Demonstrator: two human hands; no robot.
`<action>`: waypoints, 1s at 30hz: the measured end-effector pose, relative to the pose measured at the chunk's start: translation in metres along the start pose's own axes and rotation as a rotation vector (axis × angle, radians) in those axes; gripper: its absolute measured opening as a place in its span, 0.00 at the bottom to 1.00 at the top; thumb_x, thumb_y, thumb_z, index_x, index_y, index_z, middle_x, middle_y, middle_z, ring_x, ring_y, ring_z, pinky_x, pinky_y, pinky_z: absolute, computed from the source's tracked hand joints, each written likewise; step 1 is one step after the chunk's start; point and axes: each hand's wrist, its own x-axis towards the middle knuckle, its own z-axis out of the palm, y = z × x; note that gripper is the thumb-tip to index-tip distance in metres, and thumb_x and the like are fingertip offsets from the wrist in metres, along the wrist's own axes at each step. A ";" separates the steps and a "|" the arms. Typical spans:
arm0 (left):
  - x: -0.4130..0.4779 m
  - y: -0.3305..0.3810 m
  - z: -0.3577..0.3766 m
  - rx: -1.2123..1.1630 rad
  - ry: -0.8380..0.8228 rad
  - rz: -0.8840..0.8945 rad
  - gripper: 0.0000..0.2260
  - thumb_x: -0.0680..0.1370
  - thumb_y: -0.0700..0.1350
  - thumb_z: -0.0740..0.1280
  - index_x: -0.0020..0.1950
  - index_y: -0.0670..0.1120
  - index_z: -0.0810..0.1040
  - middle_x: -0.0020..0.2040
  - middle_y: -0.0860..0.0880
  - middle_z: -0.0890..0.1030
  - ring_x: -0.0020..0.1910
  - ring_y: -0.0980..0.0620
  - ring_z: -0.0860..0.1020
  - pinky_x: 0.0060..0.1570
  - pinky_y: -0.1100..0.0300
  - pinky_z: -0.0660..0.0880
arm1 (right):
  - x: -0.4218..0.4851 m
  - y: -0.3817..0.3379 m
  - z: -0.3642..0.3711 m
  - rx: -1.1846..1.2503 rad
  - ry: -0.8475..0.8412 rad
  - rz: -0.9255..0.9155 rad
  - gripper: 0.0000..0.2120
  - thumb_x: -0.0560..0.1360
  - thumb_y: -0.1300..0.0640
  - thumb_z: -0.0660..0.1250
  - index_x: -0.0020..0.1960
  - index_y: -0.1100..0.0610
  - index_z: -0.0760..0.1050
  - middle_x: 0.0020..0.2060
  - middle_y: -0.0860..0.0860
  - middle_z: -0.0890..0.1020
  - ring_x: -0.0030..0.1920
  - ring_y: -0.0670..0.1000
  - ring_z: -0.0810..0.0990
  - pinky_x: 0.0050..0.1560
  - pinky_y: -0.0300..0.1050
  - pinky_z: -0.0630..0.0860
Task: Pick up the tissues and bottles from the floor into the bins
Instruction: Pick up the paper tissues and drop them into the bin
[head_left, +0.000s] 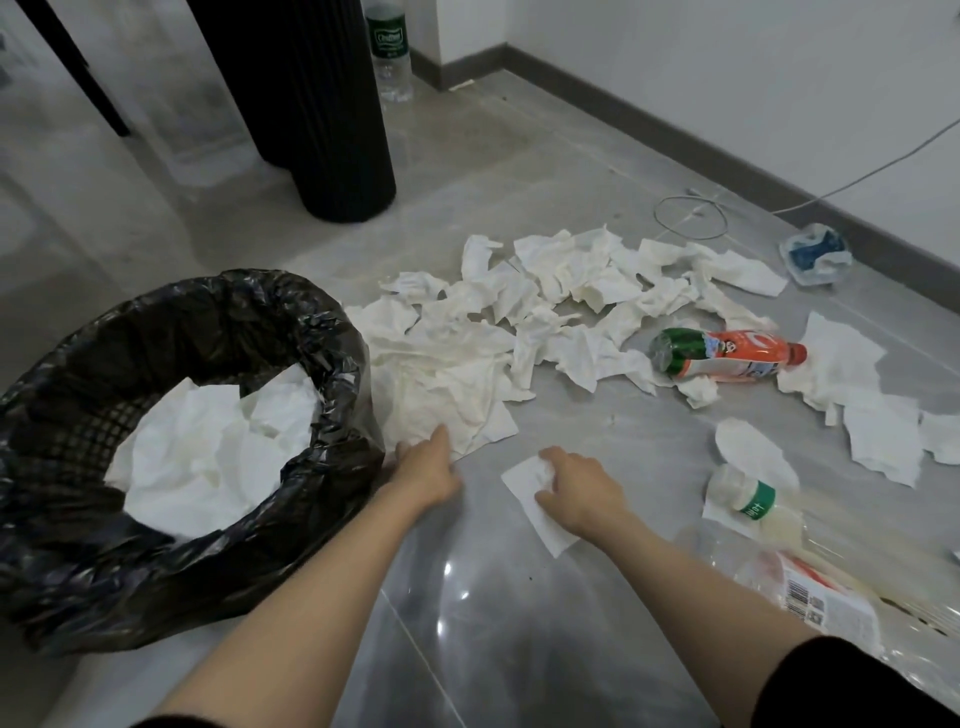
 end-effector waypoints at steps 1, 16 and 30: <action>0.000 -0.001 0.003 0.007 -0.018 0.012 0.18 0.76 0.45 0.62 0.64 0.42 0.64 0.60 0.40 0.73 0.64 0.38 0.65 0.59 0.51 0.67 | -0.002 0.000 0.001 -0.013 0.004 -0.013 0.25 0.76 0.53 0.62 0.72 0.50 0.60 0.61 0.53 0.73 0.64 0.56 0.69 0.58 0.48 0.70; -0.001 -0.014 0.006 -0.133 0.069 -0.042 0.21 0.77 0.41 0.62 0.69 0.44 0.63 0.67 0.38 0.64 0.67 0.38 0.64 0.66 0.55 0.63 | -0.004 0.003 0.005 -0.021 0.061 -0.041 0.20 0.74 0.59 0.64 0.64 0.51 0.66 0.57 0.53 0.73 0.60 0.55 0.70 0.47 0.44 0.68; -0.025 0.003 0.021 -0.017 0.233 0.400 0.28 0.73 0.43 0.68 0.71 0.55 0.64 0.62 0.53 0.67 0.62 0.52 0.68 0.59 0.58 0.68 | -0.016 0.020 0.013 0.038 0.174 0.051 0.19 0.75 0.58 0.61 0.64 0.56 0.63 0.55 0.56 0.74 0.56 0.58 0.72 0.42 0.44 0.66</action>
